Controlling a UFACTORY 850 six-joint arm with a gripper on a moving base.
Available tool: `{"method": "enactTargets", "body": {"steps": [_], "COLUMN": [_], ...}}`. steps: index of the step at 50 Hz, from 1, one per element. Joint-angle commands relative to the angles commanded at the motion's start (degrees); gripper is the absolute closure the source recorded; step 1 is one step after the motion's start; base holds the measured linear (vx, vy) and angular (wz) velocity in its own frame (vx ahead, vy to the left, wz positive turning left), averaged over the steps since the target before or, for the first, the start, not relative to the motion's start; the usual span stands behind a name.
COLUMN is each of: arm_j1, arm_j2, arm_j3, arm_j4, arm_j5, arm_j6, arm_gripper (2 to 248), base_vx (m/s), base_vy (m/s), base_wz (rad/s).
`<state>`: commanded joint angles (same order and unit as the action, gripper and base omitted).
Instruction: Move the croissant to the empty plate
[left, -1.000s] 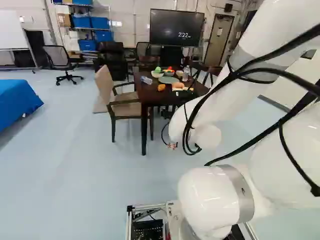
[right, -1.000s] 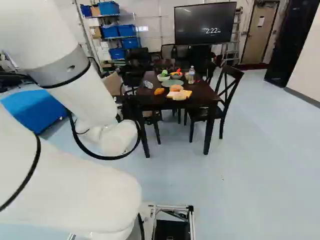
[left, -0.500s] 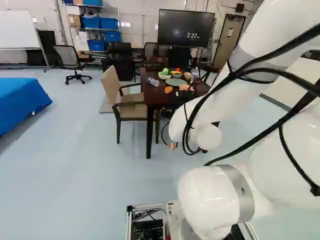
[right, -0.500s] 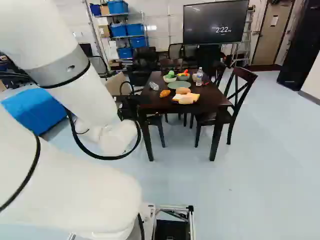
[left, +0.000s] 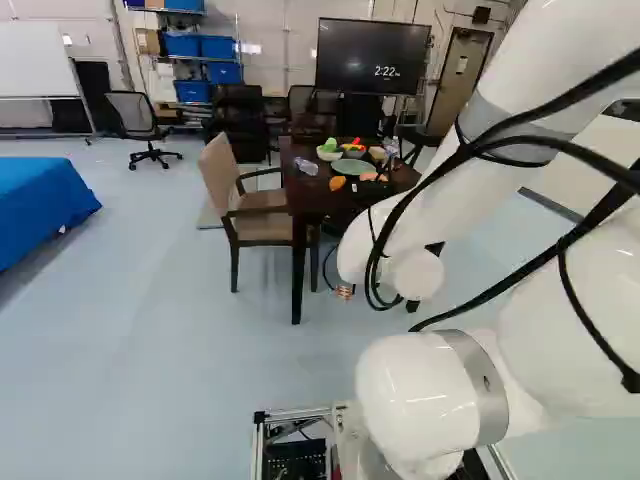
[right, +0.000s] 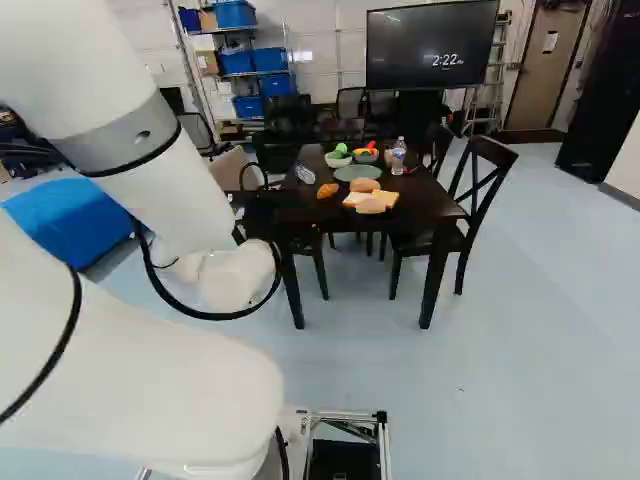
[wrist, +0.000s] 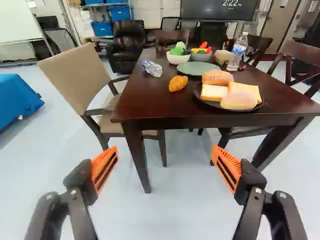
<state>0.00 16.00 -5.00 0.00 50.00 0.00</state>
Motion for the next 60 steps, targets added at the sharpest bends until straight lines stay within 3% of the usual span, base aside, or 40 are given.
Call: {"method": "enactTargets", "body": {"steps": [60], "arm_j1": [0.00], "arm_j2": [0.00], "arm_j3": [0.00], "arm_j4": [0.00], "arm_j5": [0.00], "arm_j6": [0.00], "arm_gripper": [3], "base_vx": [0.094], "base_vy": [-0.050], "base_wz": [-0.011]}}
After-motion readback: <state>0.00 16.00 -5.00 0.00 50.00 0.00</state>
